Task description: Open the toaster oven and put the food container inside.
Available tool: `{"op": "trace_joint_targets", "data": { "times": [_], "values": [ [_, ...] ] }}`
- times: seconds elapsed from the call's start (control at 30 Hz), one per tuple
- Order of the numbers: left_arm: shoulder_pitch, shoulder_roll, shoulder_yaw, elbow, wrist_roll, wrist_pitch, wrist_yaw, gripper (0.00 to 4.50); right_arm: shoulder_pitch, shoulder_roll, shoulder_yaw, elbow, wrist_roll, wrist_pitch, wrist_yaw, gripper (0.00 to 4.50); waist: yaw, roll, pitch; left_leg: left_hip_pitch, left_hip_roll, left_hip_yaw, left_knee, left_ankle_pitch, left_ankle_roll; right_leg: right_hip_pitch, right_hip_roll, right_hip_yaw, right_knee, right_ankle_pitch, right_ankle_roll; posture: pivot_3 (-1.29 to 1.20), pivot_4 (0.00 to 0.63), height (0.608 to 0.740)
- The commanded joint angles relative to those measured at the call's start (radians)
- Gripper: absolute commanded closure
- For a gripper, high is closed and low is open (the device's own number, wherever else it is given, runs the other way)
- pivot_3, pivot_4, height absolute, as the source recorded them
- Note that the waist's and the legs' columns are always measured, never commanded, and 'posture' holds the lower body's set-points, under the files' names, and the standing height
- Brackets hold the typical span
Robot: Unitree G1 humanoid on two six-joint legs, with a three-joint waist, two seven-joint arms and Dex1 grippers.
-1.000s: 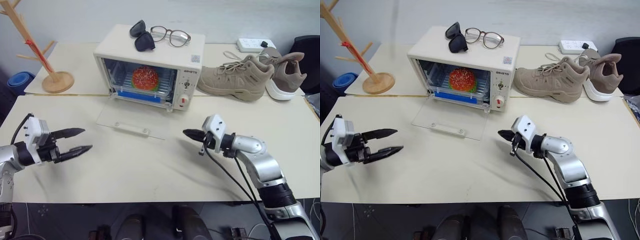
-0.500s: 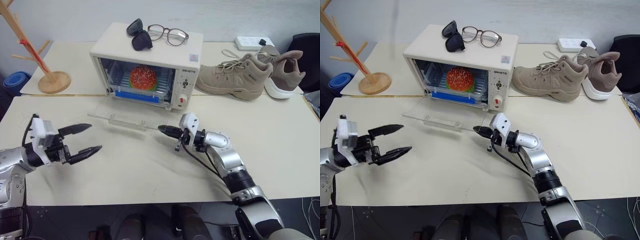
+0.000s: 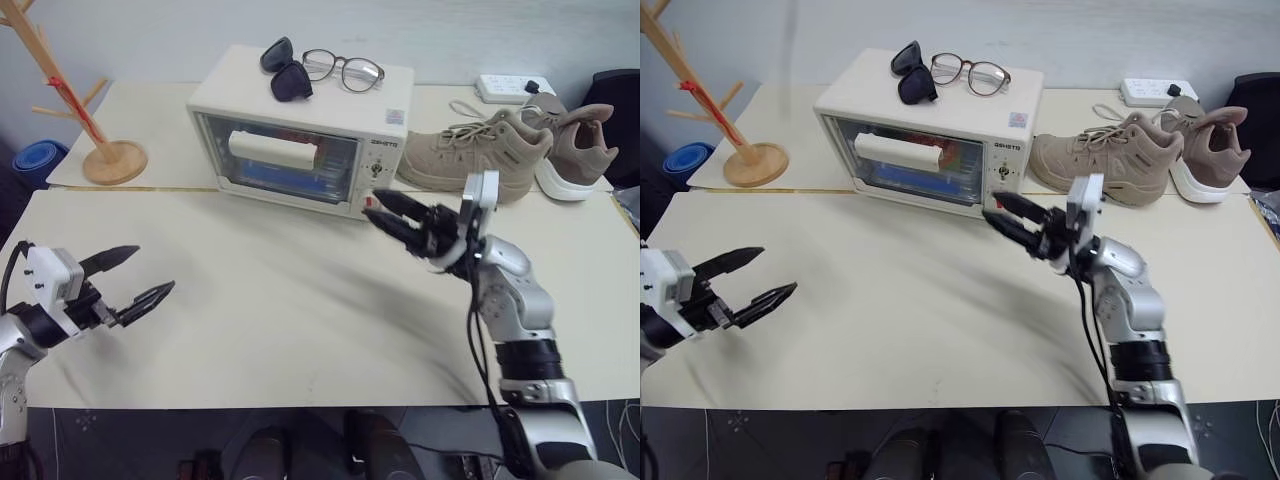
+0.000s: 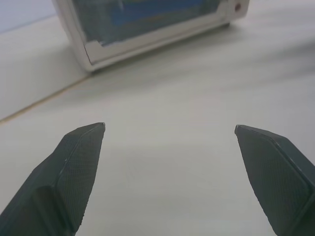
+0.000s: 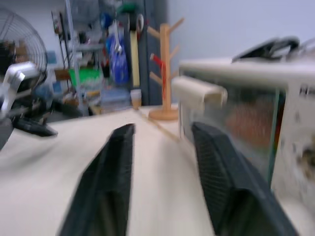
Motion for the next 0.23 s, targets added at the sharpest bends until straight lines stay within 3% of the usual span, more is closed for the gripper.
{"op": "trace_joint_targets", "data": {
  "times": [0.03,0.13,0.23],
  "values": [
    [0.094,0.005,0.029,-0.002,0.058,-0.083,-0.020,0.00,0.091,-0.126,-0.005,0.015,-0.075,-0.140,0.183,1.13,-0.001,0.000,0.000,0.001,0.000,0.000,-0.001,0.000,0.001,0.002,0.000,0.000,-0.001,0.000,0.000,0.00,0.150,0.740],
    [0.143,-0.015,0.020,-0.016,0.102,-0.116,0.028,0.00,0.139,-0.167,-0.020,0.052,-0.081,-0.172,0.218,0.10,-0.004,0.000,0.000,0.004,0.001,0.000,-0.002,-0.001,0.001,0.004,0.000,0.000,-0.003,0.000,0.000,0.00,0.150,0.740],
    [0.181,-0.044,0.006,-0.047,0.096,-0.117,0.033,0.00,0.169,-0.155,-0.042,0.075,-0.088,-0.200,0.192,0.04,-0.002,0.000,0.000,0.009,0.001,0.000,-0.002,0.000,0.001,0.008,0.000,0.000,0.000,0.000,0.000,0.00,0.150,0.740]
  ]
}}
